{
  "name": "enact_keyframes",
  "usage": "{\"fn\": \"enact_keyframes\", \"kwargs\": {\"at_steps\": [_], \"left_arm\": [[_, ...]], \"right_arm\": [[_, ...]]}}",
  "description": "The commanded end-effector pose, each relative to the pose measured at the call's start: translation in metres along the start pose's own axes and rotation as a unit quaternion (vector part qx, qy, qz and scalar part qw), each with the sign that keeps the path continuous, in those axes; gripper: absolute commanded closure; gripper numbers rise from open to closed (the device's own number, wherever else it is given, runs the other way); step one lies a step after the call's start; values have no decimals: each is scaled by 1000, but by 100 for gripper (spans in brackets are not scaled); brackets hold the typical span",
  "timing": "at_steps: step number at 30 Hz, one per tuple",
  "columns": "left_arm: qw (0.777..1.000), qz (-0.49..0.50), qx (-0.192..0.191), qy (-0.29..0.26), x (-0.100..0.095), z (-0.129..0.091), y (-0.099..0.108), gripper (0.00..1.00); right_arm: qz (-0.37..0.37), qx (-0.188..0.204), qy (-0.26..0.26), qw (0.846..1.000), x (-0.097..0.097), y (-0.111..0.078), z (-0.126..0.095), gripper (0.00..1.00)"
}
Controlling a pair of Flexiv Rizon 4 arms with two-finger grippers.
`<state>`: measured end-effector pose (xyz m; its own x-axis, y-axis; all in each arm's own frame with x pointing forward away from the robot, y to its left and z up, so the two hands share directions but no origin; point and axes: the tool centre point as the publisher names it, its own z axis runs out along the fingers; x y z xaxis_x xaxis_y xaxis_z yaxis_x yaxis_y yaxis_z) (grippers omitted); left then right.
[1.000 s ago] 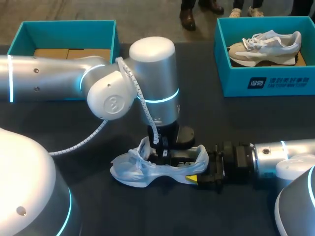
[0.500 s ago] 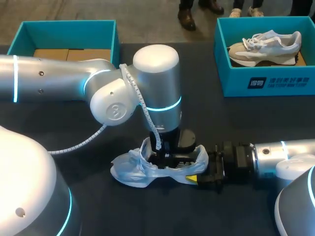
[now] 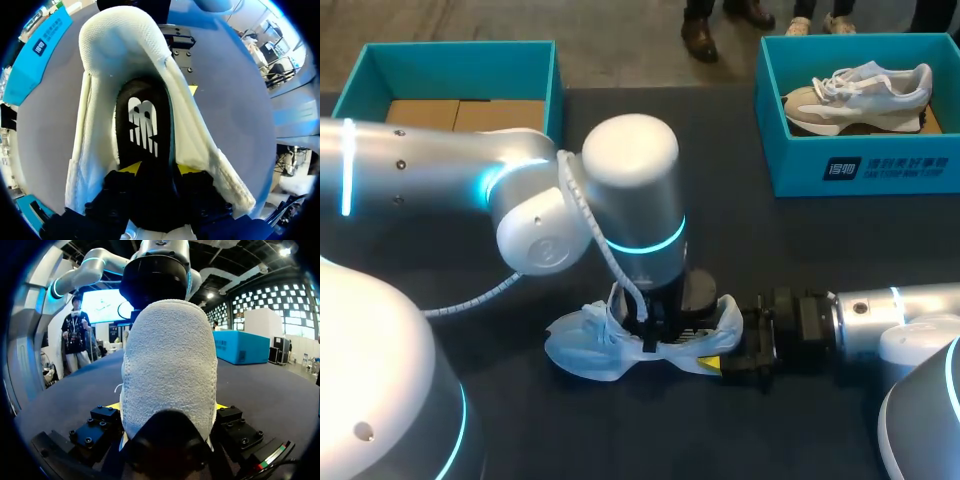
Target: Take the shoe out of the shoebox, open the shoe tongue, remove and reinsert the insole, then place the shoe into the shoebox
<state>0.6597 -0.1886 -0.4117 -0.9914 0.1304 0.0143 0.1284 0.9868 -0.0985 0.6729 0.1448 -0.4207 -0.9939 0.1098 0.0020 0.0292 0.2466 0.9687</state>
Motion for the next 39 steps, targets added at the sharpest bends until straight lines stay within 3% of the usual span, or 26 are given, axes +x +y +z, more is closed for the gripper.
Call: {"fn": "enact_keyframes", "kwargs": {"at_steps": [1,18,22,24,26,33,39], "left_arm": [[1000,-6,-14,-26,-5,11,-3,58],[997,-17,-34,-60,-37,4,-5,64],[997,-20,-37,-60,-41,5,-4,75],[997,-20,-38,-60,-42,6,-3,100],[997,-21,-39,-60,-41,4,-2,100],[999,-28,0,-32,-36,-11,4,100],[997,-4,62,46,-28,-29,10,100]], "right_arm": [[0,2,-1,1000,0,-1,0,100],[0,2,-1,1000,0,-1,0,100],[0,2,-1,1000,0,-1,0,100],[0,2,-1,1000,0,-1,0,100],[0,2,-1,1000,0,-1,0,100],[0,2,-1,1000,0,-1,0,100],[0,2,-1,1000,0,-1,0,100]]}}
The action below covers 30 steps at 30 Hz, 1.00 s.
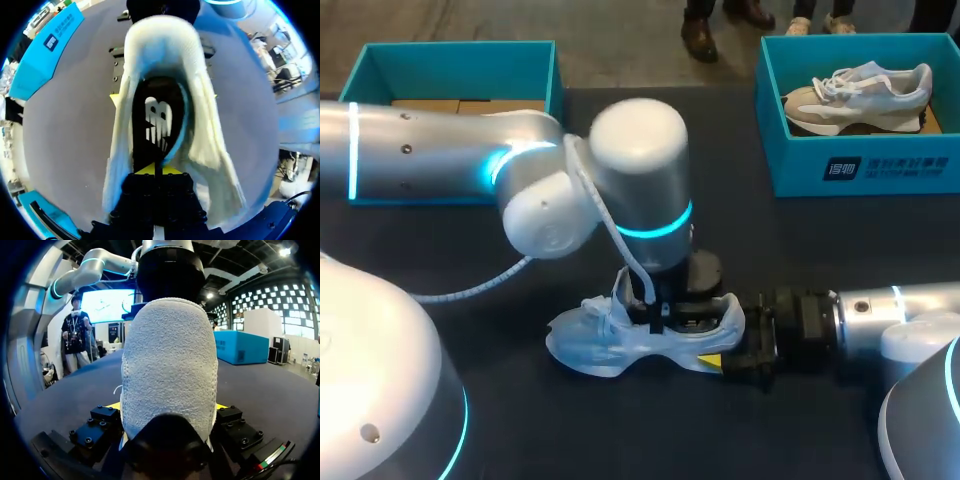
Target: Take the shoe out of the shoebox, open the shoe tongue, remove and reinsert the insole, then place the shoe into the shoebox
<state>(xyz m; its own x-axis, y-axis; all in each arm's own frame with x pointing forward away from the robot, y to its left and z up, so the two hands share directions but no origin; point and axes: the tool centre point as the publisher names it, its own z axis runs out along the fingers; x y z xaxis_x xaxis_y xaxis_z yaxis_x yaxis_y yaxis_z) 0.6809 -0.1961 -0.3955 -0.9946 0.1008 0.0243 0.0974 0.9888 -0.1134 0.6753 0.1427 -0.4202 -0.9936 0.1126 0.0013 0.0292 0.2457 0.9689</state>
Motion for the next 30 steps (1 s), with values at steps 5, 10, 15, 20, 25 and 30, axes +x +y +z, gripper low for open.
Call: {"fn": "enact_keyframes", "kwargs": {"at_steps": [5,10,15,20,25,30], "left_arm": [[993,21,90,79,-1,-23,20,100],[989,32,107,95,4,-30,22,100],[986,50,119,107,11,-35,19,100],[985,67,120,106,19,-39,15,100],[985,76,116,103,23,-39,14,100],[986,80,117,85,28,-42,11,100]], "right_arm": [[0,2,0,1000,3,-1,2,100],[0,2,0,1000,3,-1,2,100],[0,2,0,1000,3,-1,2,100],[0,2,0,1000,3,-1,2,100],[0,2,0,1000,3,-1,2,100],[0,2,0,1000,3,-1,2,100]]}}
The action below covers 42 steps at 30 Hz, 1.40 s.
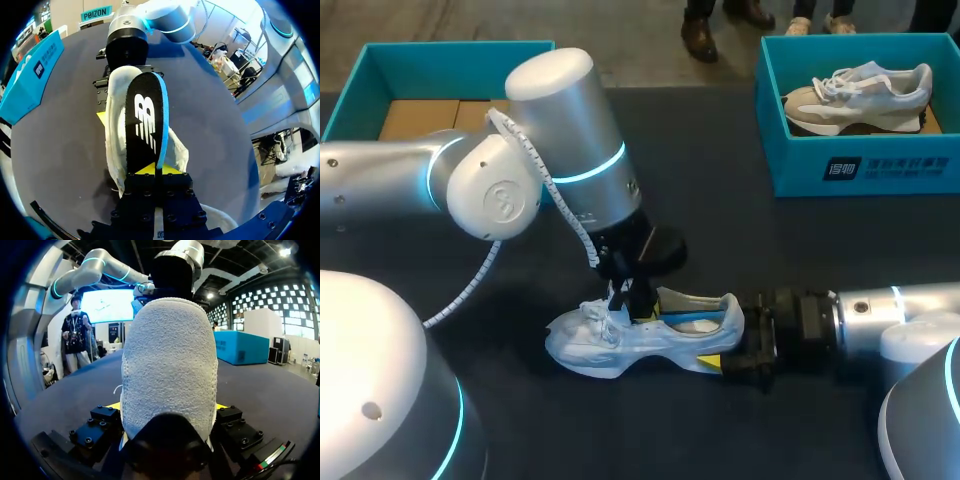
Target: Take the shoe out of the shoebox, open the shoe tongue, remove and reinsert the insole, then place the shoe into the shoebox
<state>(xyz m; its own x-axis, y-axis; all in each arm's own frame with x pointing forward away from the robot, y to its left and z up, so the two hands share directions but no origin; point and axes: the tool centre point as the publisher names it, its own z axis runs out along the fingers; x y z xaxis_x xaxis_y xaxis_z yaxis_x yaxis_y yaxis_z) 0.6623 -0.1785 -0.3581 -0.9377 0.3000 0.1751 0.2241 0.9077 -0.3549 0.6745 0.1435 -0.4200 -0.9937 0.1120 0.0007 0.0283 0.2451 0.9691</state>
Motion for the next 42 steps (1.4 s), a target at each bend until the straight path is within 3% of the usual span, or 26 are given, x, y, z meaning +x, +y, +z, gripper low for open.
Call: {"fn": "enact_keyframes", "kwargs": {"at_steps": [1,11,14,15,18,21,33,42], "left_arm": [[1000,0,1,-17,8,-3,-3,100],[999,-8,-14,-43,0,-7,-12,100],[998,-13,-23,-58,-1,-8,-16,94],[997,-17,-26,-67,-2,-9,-17,90],[996,-16,-28,-85,0,-14,-19,65],[995,-17,-27,-98,0,-18,-20,51],[986,-3,-27,-167,5,-34,-34,53],[973,27,-39,-226,24,-37,-49,51]], "right_arm": [[0,2,0,1000,2,-1,1,100],[0,2,0,1000,2,-1,1,100],[0,2,0,1000,2,-1,1,100],[0,2,0,1000,2,-1,1,100],[0,2,0,1000,2,-1,1,100],[0,2,0,1000,2,-1,1,100],[0,2,0,1000,2,-1,1,100],[0,2,0,1000,2,-1,1,100]]}}
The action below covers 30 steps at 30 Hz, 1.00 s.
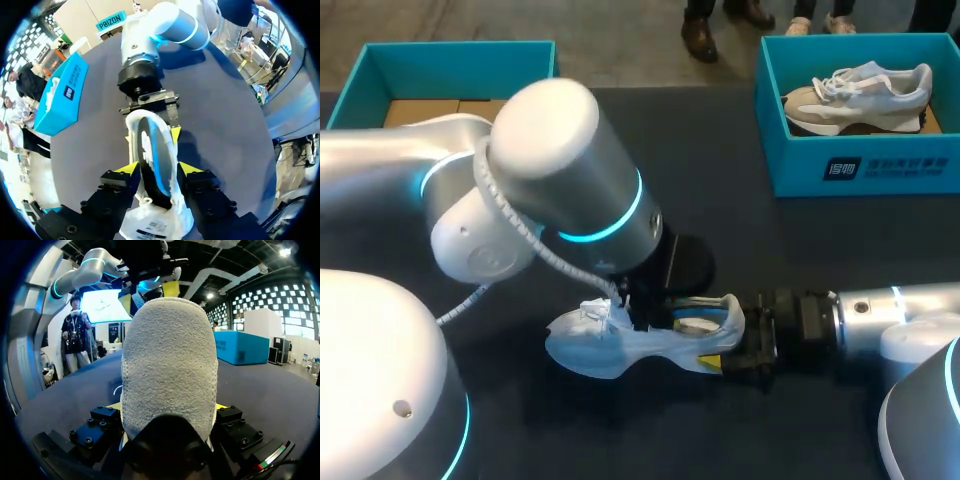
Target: Take the shoe out of the shoebox, open the shoe tongue, remove and reinsert the insole, then place the shoe into the shoebox
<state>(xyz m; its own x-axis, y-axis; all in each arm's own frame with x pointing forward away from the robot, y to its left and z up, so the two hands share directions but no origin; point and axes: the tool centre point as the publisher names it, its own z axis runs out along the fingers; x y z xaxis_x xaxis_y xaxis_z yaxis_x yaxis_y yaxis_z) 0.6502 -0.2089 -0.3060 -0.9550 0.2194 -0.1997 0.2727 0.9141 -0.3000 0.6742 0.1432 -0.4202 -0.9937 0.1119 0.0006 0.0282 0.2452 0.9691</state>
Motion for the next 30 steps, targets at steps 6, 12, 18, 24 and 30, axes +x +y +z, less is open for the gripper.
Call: {"fn": "enact_keyframes", "kwargs": {"at_steps": [6,12,18,24,30], "left_arm": [[999,4,-20,-48,8,3,-3,47],[998,-2,-12,-61,0,7,-6,52],[998,-6,-1,-66,-5,13,-8,53],[998,-9,6,-69,-6,20,-9,53],[997,-14,7,-72,-10,28,-11,53]], "right_arm": [[0,2,0,1000,2,-1,1,100],[0,2,0,1000,2,-1,1,100],[0,2,0,1000,2,-1,1,100],[0,2,0,1000,2,-1,1,100],[0,2,0,1000,2,-1,1,100]]}}
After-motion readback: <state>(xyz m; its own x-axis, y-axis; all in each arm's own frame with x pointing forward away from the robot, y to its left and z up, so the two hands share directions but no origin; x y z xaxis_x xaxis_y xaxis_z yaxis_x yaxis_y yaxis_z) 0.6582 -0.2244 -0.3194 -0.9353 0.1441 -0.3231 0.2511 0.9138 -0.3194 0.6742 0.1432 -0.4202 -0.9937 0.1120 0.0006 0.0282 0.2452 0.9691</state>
